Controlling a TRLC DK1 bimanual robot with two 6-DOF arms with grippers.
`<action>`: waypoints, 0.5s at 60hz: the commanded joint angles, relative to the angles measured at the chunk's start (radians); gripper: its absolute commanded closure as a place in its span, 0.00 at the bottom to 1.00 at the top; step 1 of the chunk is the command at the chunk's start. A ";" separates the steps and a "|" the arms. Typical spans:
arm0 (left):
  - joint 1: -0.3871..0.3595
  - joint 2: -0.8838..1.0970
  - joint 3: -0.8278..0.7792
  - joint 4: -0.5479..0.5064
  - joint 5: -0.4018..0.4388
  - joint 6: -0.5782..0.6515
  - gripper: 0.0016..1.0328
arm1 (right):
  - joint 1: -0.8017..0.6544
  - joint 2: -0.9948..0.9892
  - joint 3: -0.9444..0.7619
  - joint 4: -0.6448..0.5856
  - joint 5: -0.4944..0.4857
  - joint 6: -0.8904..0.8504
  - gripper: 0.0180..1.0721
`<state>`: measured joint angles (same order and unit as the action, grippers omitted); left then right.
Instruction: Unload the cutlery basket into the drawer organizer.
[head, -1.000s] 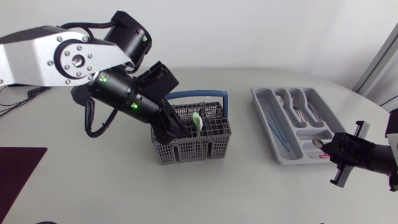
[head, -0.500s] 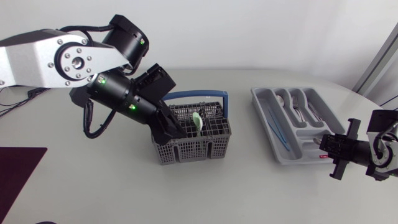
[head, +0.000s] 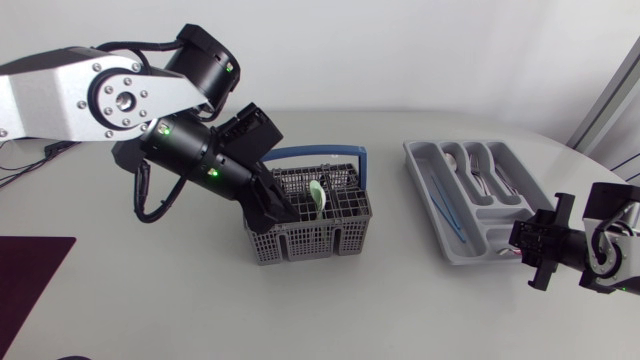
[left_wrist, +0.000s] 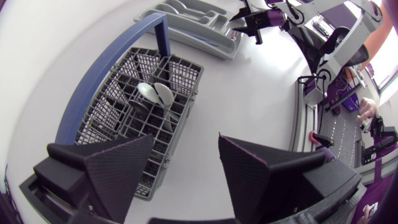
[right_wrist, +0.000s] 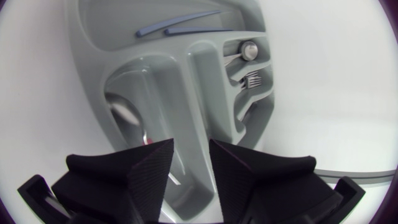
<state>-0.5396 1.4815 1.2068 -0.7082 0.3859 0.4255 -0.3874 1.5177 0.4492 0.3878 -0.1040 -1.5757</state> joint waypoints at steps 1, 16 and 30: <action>-0.007 -0.012 -0.012 -0.013 -0.005 -0.013 0.13 | 0.005 -0.070 -0.023 -0.012 0.000 -0.020 0.26; 0.000 -0.040 -0.036 -0.014 -0.010 -0.013 0.13 | 0.110 -0.358 0.048 -0.380 -0.063 0.154 0.17; -0.002 -0.043 -0.062 -0.008 -0.019 -0.010 0.13 | 0.321 -0.468 0.129 -0.587 -0.086 0.422 0.17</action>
<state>-0.5396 1.4506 1.1709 -0.7094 0.3714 0.4255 -0.1219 1.0702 0.5453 -0.1631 -0.1867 -1.2640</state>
